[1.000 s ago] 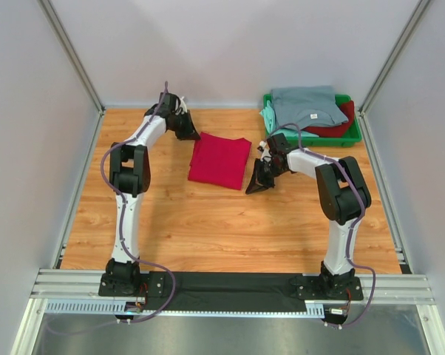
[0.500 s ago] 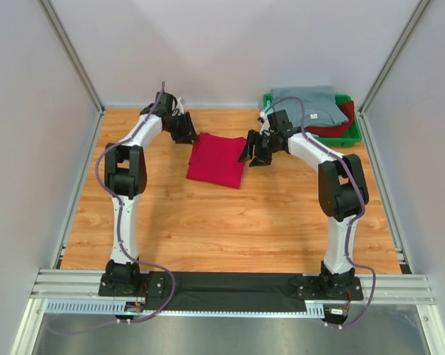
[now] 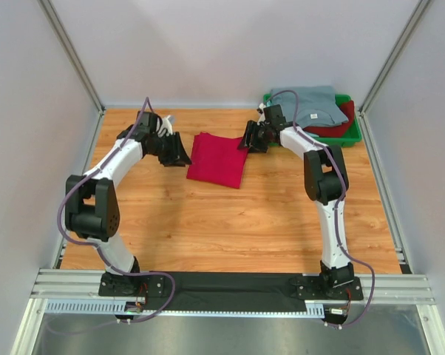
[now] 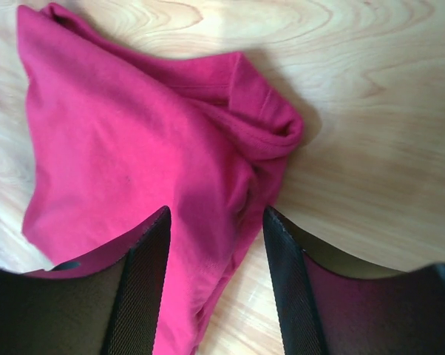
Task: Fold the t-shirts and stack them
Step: Neatly place the folded tshirt to the corner
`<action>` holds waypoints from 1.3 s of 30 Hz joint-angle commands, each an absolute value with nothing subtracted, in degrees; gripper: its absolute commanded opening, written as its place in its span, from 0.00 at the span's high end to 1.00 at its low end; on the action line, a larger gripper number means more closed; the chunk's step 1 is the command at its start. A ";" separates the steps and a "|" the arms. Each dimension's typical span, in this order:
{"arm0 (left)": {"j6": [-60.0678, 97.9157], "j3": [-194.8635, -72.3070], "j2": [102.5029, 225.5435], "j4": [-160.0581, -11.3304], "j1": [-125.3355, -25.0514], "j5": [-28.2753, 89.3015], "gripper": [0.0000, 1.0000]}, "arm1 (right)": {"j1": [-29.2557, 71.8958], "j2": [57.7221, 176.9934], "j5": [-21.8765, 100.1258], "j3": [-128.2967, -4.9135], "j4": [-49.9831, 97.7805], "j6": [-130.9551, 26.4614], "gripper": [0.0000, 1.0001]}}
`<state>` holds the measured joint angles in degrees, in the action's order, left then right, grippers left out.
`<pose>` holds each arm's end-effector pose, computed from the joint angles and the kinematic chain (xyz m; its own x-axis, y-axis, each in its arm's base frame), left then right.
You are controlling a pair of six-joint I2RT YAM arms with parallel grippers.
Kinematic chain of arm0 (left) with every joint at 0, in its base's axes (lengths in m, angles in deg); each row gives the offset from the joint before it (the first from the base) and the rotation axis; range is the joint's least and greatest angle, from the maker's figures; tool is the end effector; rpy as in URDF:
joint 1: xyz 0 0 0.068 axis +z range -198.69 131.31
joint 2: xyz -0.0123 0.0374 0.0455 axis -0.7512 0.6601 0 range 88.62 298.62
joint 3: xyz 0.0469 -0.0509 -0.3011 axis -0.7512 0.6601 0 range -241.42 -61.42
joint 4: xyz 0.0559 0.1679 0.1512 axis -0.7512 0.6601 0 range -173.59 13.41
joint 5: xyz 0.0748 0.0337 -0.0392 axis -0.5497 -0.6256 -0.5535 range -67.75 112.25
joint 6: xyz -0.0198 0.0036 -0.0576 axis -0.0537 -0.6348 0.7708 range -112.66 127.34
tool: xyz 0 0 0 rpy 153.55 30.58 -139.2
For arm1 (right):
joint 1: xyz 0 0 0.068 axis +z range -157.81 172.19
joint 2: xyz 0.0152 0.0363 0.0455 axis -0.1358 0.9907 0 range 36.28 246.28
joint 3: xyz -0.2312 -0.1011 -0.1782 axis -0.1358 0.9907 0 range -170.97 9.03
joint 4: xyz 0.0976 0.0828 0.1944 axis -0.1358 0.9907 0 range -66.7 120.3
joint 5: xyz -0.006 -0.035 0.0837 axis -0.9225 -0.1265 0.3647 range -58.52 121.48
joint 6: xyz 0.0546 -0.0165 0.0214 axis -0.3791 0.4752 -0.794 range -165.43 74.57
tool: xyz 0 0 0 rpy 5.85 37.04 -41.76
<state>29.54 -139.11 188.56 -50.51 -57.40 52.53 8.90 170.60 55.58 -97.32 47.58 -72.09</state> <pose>0.3497 -0.0769 0.2913 -0.9092 -0.1909 -0.3700 0.0763 0.7972 -0.5989 0.4912 0.1669 0.1901 -0.9019 0.1569 -0.4024 -0.1087 0.8191 0.5632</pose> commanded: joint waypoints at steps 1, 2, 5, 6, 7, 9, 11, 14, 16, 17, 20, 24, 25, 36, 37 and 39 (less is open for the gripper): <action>29.67 -134.29 181.54 -52.13 -57.31 55.21 0.58 | 8.81 171.71 52.76 -100.74 49.57 -69.43 0.46; 29.93 -132.45 180.47 -51.95 -57.31 54.78 0.58 | 8.80 172.06 51.71 -101.36 50.19 -68.99 0.46; 29.93 -129.98 177.13 -52.21 -57.31 53.02 0.56 | 8.80 171.81 50.73 -100.84 51.60 -67.85 0.46; 29.58 -129.88 176.95 -52.21 -57.39 52.67 0.52 | 8.80 171.63 50.82 -100.31 51.69 -68.02 0.46; 29.06 -130.06 177.47 -52.21 -57.31 52.23 0.50 | 8.72 171.45 51.25 -100.31 52.21 -67.93 0.46; 27.21 -132.07 179.05 -53.17 -57.22 51.43 0.45 | 8.72 170.05 51.00 -99.87 53.36 -68.02 0.46; 25.38 -136.44 183.61 -53.79 -57.04 51.61 0.43 | 8.80 167.86 49.95 -100.04 56.34 -67.50 0.45; 23.09 -144.43 192.04 -55.38 -56.87 51.00 0.41 | 8.80 163.92 47.92 -99.87 61.87 -66.53 0.44; 21.85 -149.28 198.96 -55.64 -56.69 50.73 0.40 | 8.80 161.45 48.09 -98.73 64.85 -65.91 0.44; 20.72 -154.09 201.44 -55.73 -56.69 50.55 0.39 | 8.80 160.04 48.01 -96.98 65.57 -65.56 0.43; 19.04 -163.35 210.24 -55.90 -56.69 50.20 0.38 | 8.72 153.80 48.26 -89.97 66.11 -65.30 0.43; 18.68 -172.58 218.94 -55.38 -56.60 50.64 0.38 | 8.89 145.89 50.28 -80.92 64.53 -66.79 0.43; 18.86 -173.73 220.96 -55.55 -56.60 50.03 0.38 | 8.81 142.92 50.81 -78.97 63.65 -67.22 0.43; 19.47 -175.94 226.25 -55.64 -57.57 50.11 0.39 | 9.07 133.66 52.75 -70.25 62.94 -67.06 0.43; 19.91 -176.02 226.51 -55.55 -58.01 50.03 0.39 | 9.07 133.57 52.84 -70.16 63.03 -67.05 0.43; 20.96 -176.20 227.48 -55.82 -58.36 51.43 0.39 | 8.98 133.22 53.54 -69.99 62.68 -67.14 0.43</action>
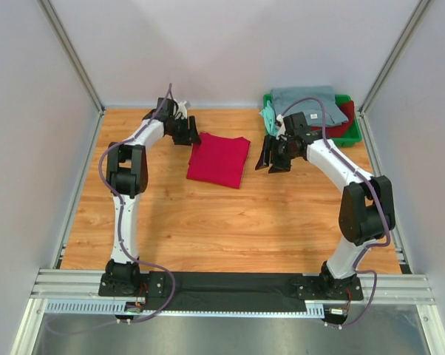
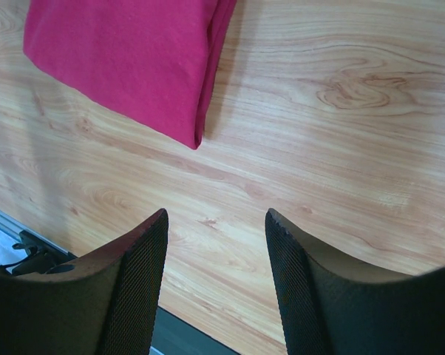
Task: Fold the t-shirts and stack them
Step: Neatly place the folded tshirt to the corner
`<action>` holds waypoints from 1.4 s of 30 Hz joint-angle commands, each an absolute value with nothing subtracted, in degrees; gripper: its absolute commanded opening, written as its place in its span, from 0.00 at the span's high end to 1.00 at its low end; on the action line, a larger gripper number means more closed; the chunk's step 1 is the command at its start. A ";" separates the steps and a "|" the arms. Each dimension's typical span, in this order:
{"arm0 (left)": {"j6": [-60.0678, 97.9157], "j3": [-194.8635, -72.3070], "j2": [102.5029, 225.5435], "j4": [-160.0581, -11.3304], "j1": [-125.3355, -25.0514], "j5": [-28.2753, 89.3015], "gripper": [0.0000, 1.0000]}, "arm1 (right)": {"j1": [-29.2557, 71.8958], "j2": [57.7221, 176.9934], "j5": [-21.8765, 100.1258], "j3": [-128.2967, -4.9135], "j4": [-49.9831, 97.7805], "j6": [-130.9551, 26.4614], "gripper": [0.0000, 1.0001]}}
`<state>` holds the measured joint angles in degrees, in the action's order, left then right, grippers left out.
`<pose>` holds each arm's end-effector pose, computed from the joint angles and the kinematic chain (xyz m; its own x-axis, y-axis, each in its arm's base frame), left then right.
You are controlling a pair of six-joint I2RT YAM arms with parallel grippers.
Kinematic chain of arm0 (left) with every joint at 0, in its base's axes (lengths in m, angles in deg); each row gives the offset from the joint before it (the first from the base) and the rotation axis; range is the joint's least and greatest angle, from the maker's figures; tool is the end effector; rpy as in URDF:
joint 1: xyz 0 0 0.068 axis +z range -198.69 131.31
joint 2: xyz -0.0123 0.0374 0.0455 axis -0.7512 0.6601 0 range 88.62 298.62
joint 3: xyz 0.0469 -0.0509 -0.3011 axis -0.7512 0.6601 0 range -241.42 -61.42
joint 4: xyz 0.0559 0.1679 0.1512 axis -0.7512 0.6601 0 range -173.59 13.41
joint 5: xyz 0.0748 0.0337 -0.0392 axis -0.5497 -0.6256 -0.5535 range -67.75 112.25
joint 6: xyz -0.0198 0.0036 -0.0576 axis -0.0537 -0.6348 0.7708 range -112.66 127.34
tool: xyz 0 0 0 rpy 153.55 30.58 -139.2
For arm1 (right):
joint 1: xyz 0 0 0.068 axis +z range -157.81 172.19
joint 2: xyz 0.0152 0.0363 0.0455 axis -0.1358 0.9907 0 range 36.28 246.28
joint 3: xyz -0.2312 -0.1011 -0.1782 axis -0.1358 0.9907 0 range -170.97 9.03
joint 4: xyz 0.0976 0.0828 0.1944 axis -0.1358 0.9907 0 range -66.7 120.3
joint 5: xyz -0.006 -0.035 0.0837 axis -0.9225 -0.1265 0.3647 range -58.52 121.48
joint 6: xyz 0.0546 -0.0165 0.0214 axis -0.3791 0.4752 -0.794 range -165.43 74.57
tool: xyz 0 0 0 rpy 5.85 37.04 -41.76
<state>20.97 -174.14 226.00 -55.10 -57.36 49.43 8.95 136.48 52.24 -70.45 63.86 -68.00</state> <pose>0.5207 -0.1005 0.1909 -0.8642 -0.0804 -0.4967 0.2070 0.8429 -0.4966 0.3313 0.1167 0.2880 -0.9415 0.0913 -0.3245 -0.0773 0.8785 0.4714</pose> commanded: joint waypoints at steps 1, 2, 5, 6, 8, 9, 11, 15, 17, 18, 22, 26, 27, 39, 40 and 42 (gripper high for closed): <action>22.19 -176.72 227.83 -55.73 -58.45 51.78 0.39 | 9.07 133.22 53.81 -69.90 62.68 -67.05 0.43; 22.98 -176.82 228.10 -55.73 -58.62 52.22 0.39 | 9.07 133.31 54.24 -69.90 62.68 -66.97 0.43; 26.23 -175.15 228.19 -58.45 -58.54 53.71 0.39 | 9.07 133.22 54.69 -69.90 62.94 -66.70 0.43; 27.11 -174.71 228.19 -59.15 -58.54 53.98 0.39 | 9.07 133.13 54.77 -69.98 63.03 -66.61 0.43; 28.87 -174.79 228.45 -59.77 -58.54 54.07 0.40 | 8.98 132.87 54.86 -69.81 63.20 -66.26 0.43; 29.75 -175.14 228.80 -59.95 -58.54 54.16 0.42 | 8.89 132.78 54.86 -69.63 63.12 -66.18 0.43; 30.37 -175.50 229.07 -59.77 -58.54 53.63 0.44 | 8.89 132.61 55.04 -69.46 63.03 -66.17 0.43; 30.46 -176.99 229.94 -57.84 -58.45 51.44 0.55 | 8.63 132.17 55.21 -69.11 63.21 -66.00 0.44; 30.55 -178.04 230.47 -56.70 -58.27 51.08 0.65 | 8.63 131.82 55.21 -68.93 63.38 -65.74 0.43; 30.63 -178.31 230.82 -56.17 -58.10 50.91 0.68 | 8.45 131.73 55.13 -68.84 63.56 -65.65 0.44; 31.16 -178.57 230.82 -55.29 -57.14 49.85 0.93 | 8.28 131.37 55.21 -68.67 63.91 -65.65 0.44; 30.11 -180.59 230.21 -51.34 -55.21 48.09 1.00 | 8.37 131.02 56.09 -68.14 64.52 -66.17 0.44; 28.80 -181.03 229.69 -50.12 -54.68 47.66 1.00 | 8.28 130.76 56.44 -67.96 64.61 -66.26 0.44; 11.75 -190.70 227.92 -36.92 -45.01 35.53 1.00 | 9.77 130.06 57.85 -66.21 68.04 -66.70 0.44; 9.91 -191.23 228.36 -37.09 -44.22 34.91 1.00 | 9.95 130.23 57.85 -66.21 68.56 -66.70 0.44; 7.88 -193.51 229.15 -37.10 -42.29 33.07 1.00 | 10.12 130.49 57.68 -66.03 69.09 -66.61 0.44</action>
<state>14.52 -189.46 229.80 -37.94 -45.14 37.45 9.54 132.28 56.96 -66.61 67.64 -66.62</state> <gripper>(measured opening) 0.010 0.558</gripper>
